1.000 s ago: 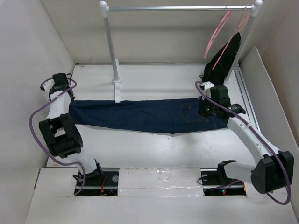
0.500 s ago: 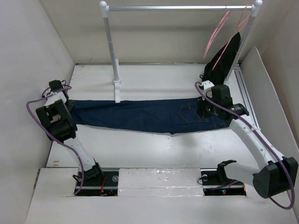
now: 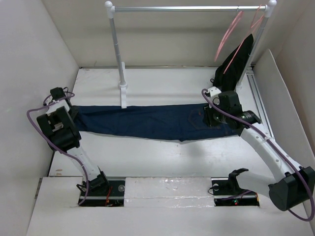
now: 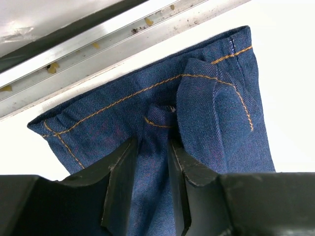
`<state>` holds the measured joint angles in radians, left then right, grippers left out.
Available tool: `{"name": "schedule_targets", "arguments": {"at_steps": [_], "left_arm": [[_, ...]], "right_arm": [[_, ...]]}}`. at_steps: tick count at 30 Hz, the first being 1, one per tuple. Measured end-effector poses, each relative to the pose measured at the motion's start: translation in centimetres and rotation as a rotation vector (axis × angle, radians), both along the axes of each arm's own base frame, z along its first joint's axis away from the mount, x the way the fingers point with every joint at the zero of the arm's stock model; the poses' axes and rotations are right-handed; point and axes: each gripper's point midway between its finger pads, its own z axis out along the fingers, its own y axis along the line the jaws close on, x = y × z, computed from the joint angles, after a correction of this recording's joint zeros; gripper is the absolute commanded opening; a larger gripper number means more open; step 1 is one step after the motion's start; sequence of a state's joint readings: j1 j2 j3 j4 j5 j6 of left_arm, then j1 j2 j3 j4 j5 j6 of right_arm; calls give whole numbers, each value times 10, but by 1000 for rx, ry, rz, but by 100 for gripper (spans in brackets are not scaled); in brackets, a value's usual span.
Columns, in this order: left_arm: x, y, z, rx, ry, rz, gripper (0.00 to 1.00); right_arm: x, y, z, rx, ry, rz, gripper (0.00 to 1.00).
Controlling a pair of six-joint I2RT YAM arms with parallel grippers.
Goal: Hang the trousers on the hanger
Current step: Fold the trousers at the center of the board.
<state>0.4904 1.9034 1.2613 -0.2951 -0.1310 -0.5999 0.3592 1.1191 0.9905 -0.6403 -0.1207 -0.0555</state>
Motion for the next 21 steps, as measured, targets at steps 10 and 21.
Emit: {"name": "schedule_targets", "arguments": {"at_steps": [10, 21], "left_arm": [[1, 1, 0, -5, 12, 0, 0], [-20, -2, 65, 98, -26, 37, 0]], "right_arm": [[-10, 13, -6, 4, 17, 42, 38], [-26, 38, -25, 28, 55, 143, 38]]}}
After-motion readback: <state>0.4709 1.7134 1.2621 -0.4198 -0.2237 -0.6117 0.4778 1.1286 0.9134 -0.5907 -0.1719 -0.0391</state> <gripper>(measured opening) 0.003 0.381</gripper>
